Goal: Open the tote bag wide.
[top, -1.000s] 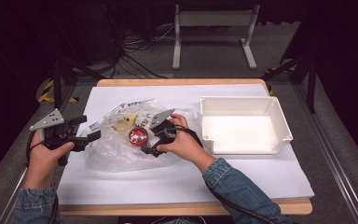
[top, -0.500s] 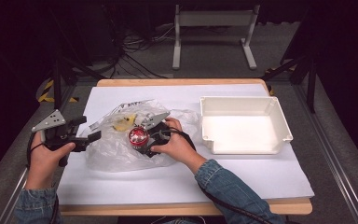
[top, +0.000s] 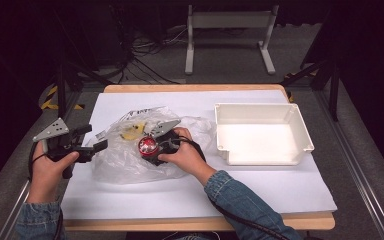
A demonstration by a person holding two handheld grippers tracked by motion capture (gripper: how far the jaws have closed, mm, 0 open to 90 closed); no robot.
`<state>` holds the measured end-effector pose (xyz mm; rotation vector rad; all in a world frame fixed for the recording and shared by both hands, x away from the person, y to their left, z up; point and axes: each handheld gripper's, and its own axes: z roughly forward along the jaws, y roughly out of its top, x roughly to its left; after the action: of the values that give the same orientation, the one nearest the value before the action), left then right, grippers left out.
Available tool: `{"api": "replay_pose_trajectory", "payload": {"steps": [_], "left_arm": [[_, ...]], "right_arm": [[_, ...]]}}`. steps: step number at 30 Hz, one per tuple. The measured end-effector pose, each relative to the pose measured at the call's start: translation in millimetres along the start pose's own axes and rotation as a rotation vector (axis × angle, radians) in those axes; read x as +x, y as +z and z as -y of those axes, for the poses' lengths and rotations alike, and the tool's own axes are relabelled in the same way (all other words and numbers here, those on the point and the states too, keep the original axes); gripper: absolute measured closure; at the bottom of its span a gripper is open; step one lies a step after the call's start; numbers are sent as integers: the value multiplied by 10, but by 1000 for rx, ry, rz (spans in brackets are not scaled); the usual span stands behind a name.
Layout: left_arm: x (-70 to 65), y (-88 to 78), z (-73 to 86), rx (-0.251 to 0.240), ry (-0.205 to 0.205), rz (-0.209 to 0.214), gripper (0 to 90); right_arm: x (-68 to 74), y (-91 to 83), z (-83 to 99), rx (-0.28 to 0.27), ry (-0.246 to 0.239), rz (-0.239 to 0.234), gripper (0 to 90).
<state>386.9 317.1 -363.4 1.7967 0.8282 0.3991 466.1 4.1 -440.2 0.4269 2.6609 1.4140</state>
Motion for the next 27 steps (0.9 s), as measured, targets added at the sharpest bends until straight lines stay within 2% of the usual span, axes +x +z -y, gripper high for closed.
{"api": "replay_pose_trajectory", "payload": {"steps": [2, 8, 12, 21, 24, 27], "left_arm": [[1, 0, 2, -1, 0, -1, 88], [-9, 2, 1, 1, 0, 1, 90], [-6, 1, 5, -1, -2, 0, 90], [-20, -10, 0, 6, -6, 10, 81], [-20, -22, -7, 10, -17, 23, 65], [-16, -45, -5, 23, -19, 61, 25]], "right_arm": [[8, -3, -1, -2, 3, -14, 225], [35, -18, -14, -6, -28, 9, 242], [34, -43, -40, 8, -28, 6, 247], [69, -186, -158, 3, -49, -1, 247], [84, -267, -226, -1, -64, 1, 247], [99, -357, -299, -6, -75, 0, 247]]}}
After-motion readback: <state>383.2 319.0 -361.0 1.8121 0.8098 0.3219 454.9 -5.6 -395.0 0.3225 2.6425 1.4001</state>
